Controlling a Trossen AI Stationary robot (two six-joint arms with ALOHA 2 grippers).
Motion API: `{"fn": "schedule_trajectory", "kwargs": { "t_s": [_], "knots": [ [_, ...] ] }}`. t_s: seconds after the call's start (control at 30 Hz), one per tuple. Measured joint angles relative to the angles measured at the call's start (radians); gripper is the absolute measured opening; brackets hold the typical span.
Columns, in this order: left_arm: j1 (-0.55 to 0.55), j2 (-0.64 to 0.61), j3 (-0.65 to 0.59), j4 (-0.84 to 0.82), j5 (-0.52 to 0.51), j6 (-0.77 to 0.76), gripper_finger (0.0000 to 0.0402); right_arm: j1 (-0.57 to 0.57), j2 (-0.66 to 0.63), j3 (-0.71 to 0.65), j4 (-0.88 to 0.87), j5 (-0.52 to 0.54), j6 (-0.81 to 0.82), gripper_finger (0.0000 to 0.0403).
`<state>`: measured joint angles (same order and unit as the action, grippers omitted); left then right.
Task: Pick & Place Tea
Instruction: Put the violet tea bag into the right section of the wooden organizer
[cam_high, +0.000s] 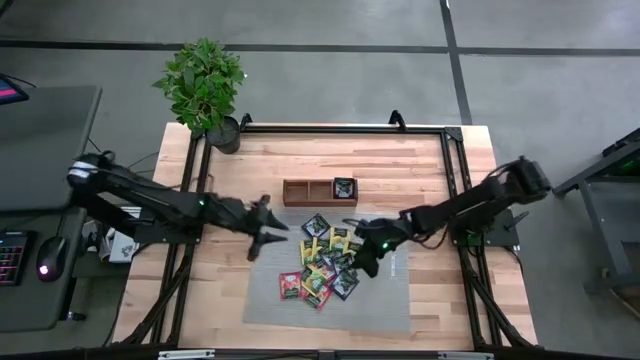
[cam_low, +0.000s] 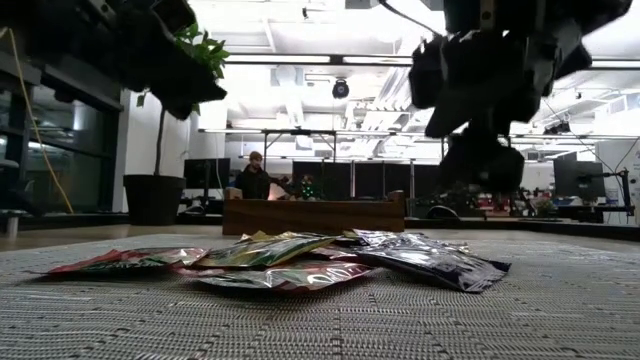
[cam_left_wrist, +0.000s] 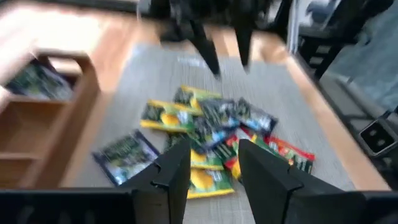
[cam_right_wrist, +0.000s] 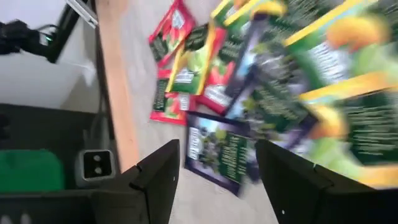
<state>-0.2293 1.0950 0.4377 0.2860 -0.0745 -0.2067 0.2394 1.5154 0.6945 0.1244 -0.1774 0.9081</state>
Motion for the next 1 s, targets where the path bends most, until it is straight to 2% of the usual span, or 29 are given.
{"fn": "schedule_trajectory", "kwargs": {
  "t_s": [0.2, 0.4, 0.5, 0.63, 0.8, 1.0],
  "knots": [
    [-0.131, 0.280, 0.191, 0.001, -0.133, -0.084, 0.0089, -0.013, -0.208, -0.013, -0.318, 0.097, -0.133, 0.0209],
    [-0.188, 0.520, 0.436, -0.014, -0.204, -0.117, 0.0024, 0.009, -0.401, -0.053, -0.513, 0.213, -0.161, 0.0209],
    [-0.198, 0.624, 0.574, -0.079, -0.209, -0.144, 0.0005, 0.024, -0.478, -0.087, -0.521, 0.251, -0.150, 0.0209],
    [-0.211, 0.762, 0.760, -0.277, -0.227, -0.183, 0.0002, 0.054, -0.535, -0.124, -0.505, 0.268, -0.149, 0.0209],
    [-0.227, 0.895, 0.973, -0.498, -0.256, -0.221, 0.0001, 0.098, -0.541, -0.163, -0.455, 0.274, -0.150, 0.0209],
    [-0.243, 1.005, 1.133, -0.602, -0.264, -0.242, 0.0000, 0.144, -0.541, -0.189, -0.437, 0.280, -0.149, 0.0208]
  ]
}}
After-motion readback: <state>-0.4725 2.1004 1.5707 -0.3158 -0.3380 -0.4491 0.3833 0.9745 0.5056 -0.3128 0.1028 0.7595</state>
